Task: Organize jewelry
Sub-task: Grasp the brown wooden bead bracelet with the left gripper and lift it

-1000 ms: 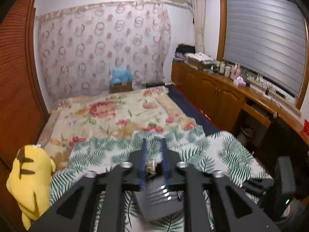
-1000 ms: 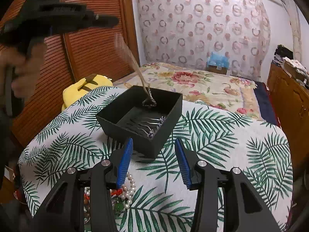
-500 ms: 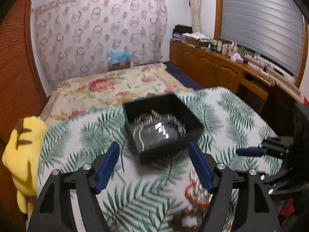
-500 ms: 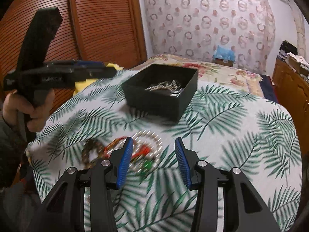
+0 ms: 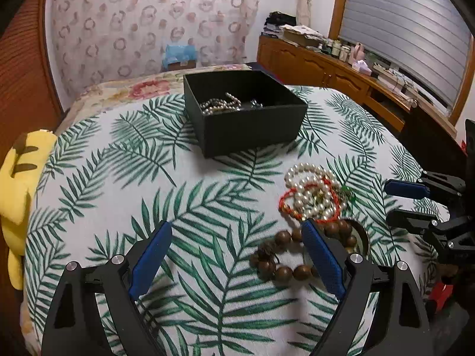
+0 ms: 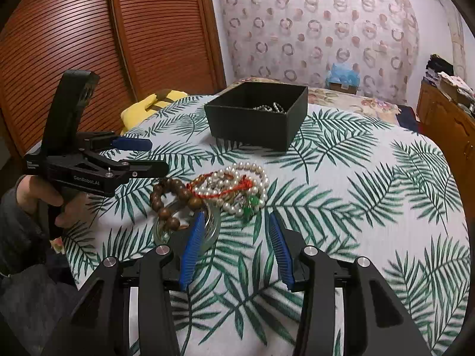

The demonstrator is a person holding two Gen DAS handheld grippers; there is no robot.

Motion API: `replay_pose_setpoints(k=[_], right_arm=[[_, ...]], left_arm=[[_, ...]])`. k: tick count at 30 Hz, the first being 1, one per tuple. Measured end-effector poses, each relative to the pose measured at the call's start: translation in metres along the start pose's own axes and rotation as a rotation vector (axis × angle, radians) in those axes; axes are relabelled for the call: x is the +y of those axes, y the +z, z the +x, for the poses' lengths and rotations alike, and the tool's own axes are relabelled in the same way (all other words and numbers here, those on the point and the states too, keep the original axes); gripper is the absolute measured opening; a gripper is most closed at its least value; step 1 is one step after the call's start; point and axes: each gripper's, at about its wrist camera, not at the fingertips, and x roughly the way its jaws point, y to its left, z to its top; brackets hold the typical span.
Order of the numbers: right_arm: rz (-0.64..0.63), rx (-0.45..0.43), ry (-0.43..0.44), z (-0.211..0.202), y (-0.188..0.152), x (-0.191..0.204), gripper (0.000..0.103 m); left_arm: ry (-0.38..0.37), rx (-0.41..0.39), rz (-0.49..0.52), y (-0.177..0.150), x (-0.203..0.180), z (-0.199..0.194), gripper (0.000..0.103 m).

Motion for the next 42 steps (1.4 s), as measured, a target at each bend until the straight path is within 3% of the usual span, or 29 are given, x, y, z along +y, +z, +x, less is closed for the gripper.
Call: replay_pose_setpoints(k=[3, 8, 11, 16, 18, 19, 23, 29, 33, 42], right_arm=[[0.008, 0.003, 0.006, -0.001, -0.004, 0.001, 0.047], [0.006, 0.004, 0.017, 0.001, -0.006, 0.003, 0.047], [0.001, 0.002, 0.024, 0.0, -0.007, 0.006, 0.047], [-0.006, 0.004, 0.026, 0.0, -0.008, 0.009, 0.048], [-0.009, 0.007, 0.026, 0.001, -0.008, 0.009, 0.048], [-0.01, 0.008, 0.027, 0.001, -0.008, 0.01, 0.048], [-0.015, 0.008, 0.034, 0.002, -0.006, 0.012, 0.047], [-0.036, 0.02, 0.043, 0.005, -0.002, 0.017, 0.032], [-0.061, 0.041, 0.043, 0.012, 0.003, 0.022, 0.026], [-0.122, 0.107, 0.026, 0.036, 0.016, 0.032, 0.025]], left_arm=[[-0.005, 0.013, 0.012, -0.007, -0.004, 0.001, 0.085], [-0.04, 0.047, 0.005, -0.011, -0.009, 0.006, 0.052], [-0.048, 0.063, 0.013, -0.011, -0.013, 0.01, 0.041], [-0.021, 0.069, 0.044, -0.01, -0.021, 0.015, 0.037], [-0.009, 0.067, 0.054, -0.009, -0.024, 0.016, 0.029], [-0.005, 0.065, 0.065, -0.009, -0.026, 0.017, 0.018], [-0.011, 0.046, 0.074, -0.009, -0.03, 0.011, 0.014], [-0.023, -0.086, 0.02, -0.003, -0.026, -0.031, 0.014], [-0.033, -0.148, 0.007, 0.001, -0.028, -0.055, 0.014], [-0.028, -0.202, -0.011, 0.001, -0.025, -0.072, 0.014]])
